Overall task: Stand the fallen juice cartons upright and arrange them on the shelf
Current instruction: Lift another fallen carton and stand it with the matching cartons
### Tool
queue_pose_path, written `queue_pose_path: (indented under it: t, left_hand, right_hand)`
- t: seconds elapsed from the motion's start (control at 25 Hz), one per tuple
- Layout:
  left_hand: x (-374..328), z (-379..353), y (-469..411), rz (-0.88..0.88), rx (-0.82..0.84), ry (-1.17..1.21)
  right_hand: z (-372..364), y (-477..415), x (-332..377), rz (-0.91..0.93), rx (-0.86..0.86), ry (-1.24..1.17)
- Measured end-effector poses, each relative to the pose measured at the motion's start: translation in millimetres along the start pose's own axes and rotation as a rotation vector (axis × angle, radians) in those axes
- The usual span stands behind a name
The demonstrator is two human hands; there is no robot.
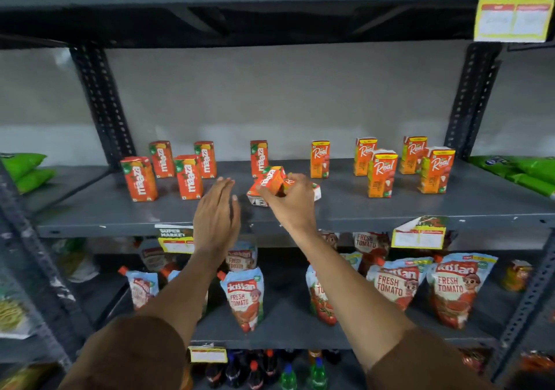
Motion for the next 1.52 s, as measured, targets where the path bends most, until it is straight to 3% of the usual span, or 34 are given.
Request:
queue_pose_path:
  t: [0.12,0.28,0.6,0.76,1.08,1.32,1.52]
  left_hand:
    - [13.1,-10.9,3.8,-0.005,0.216,-0.224]
    - [14.4,-19.1,6.0,-0.017,0.274,-0.187]
    - [22.7,-27.0,13.0,-0.118,0.345,-0.15]
    - [23.6,-25.5,14.1,-0.106,0.344,-0.111]
    - [21.5,-24.0,12.2,-0.114,0.324,-0.153]
    - [27.6,-38.4,18.4,-0.113,0.395,-0.184]
    - [26.9,-36.7,16.2,-0.089,0.367,-0.181]
  right_hand:
    - [-33.2,13.1,2.9,-0.135,0.028,0.101]
    - [-40.6,14.1,8.0,-0.192,-0.012,0.39]
    - [-41.9,25.3,20.0,0.09,-0.165,0.434]
    - [-31.1,41.1,30.5,0.15,-0.208,0.273]
    - [7.7,74.1,70.1,0.223,-0.496,-0.248]
    - [3.5,81.9,95.1,0.257,-0.418,-0.359]
    - [0.1,72.0,85.0,0.231,-0.392,-0.312]
Point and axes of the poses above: each hand's wrist, its own y-axis away from the middle knuckle, its own z-axis out of the back of the hand, x = y × z, the point moved 9 cm from there along -y, towards the middle knuckle, and after that the axes turned 15 degrees about -x, right-handed, at the moved point
